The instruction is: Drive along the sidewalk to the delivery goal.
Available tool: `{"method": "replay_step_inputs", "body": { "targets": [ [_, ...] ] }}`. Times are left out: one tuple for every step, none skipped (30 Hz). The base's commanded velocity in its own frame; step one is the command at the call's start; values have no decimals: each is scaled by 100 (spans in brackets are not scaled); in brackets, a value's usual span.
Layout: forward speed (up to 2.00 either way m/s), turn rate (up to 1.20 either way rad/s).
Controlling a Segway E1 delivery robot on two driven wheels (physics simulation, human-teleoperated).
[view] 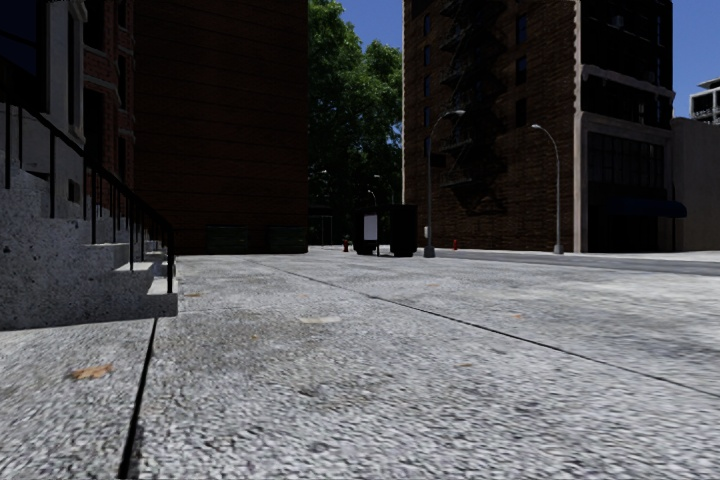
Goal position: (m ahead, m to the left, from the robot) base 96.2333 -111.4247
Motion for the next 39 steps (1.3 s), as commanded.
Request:
{"method": "replay_step_inputs", "body": {
  "targets": [
    [200, 0],
    [200, 0],
    [200, 0],
    [200, 0],
    [200, 0],
    [200, 0],
    [200, 0],
    [200, 0],
    [200, 0],
    [200, 0],
    [200, 0],
    [200, 0],
    [200, 0],
    [200, 0],
    [200, 0],
    [200, 0],
    [200, 0],
    [200, 0],
    [200, 0],
    [200, 0],
    [200, 0],
    [200, 0],
    [200, 0],
    [200, 0],
    [200, 0],
    [200, 0],
    [200, 0],
    [200, 0],
    [200, 0],
    [200, 0],
    [200, 0],
    [200, 0],
    [200, 0],
    [200, 0],
    [200, 0],
    [200, 0],
    [200, 0],
    [200, 0],
    [200, 0]
  ]
}}
